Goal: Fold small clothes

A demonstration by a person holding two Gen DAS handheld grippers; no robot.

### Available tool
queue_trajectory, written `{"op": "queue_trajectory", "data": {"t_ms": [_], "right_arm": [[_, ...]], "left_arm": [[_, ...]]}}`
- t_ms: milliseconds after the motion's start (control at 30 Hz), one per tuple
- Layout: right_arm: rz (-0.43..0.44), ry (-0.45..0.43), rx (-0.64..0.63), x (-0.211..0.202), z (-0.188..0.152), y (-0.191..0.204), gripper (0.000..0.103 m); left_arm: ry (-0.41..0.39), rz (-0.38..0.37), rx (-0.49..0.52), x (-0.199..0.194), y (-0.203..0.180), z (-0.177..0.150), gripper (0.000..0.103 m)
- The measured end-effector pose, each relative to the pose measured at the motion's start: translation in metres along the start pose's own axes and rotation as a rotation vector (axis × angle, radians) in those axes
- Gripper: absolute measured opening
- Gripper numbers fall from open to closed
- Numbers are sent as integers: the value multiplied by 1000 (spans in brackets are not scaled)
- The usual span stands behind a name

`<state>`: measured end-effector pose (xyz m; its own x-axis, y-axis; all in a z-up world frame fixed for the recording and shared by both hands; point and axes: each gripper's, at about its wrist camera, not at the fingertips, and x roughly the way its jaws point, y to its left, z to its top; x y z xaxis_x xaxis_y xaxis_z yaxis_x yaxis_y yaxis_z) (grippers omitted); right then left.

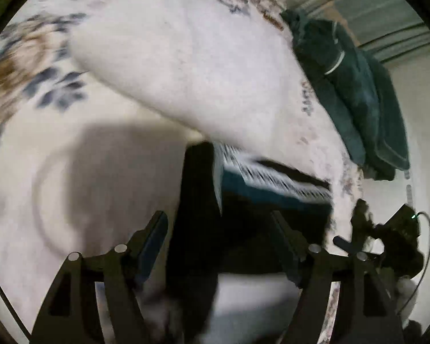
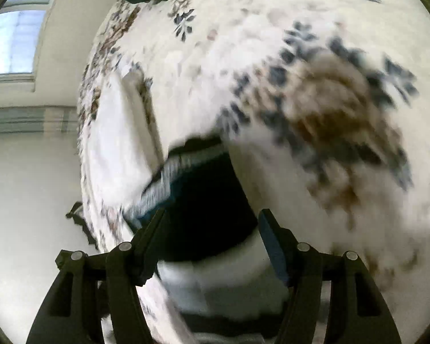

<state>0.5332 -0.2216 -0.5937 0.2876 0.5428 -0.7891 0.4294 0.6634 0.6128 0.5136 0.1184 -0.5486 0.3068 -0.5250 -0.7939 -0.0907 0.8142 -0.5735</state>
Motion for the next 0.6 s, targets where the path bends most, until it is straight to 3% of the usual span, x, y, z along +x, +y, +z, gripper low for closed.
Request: {"op": "queue_trajectory", "data": {"t_ms": [100,133,167,200,233,400,467,600], "right_arm": [[-14,38,-7,36,29,12,66],[-27,53,-9,44,31,12,65],[-26,63,-5,53,37,12,53],[-12,62,-6,59,38,11,22],[-24,61,-11,62,41,13,10],[-68,-28,-70,65,48,27,6],[-134,-17,-82,78,52,18,6],[-163,26,-50,99,57,16,8]], "left_arm": [[11,-6,36,18,1,14,66],[7,-1,51,20,1,17,40],[11,-12,63,22,1,20,14],[16,-24,56,23,2,24,14],[9,-36,58,22,3,25,13],[-19,-46,91,21,4,33,11],[5,-28,71,35,11,38,11],[41,-56,9,40,18,39,16]]}}
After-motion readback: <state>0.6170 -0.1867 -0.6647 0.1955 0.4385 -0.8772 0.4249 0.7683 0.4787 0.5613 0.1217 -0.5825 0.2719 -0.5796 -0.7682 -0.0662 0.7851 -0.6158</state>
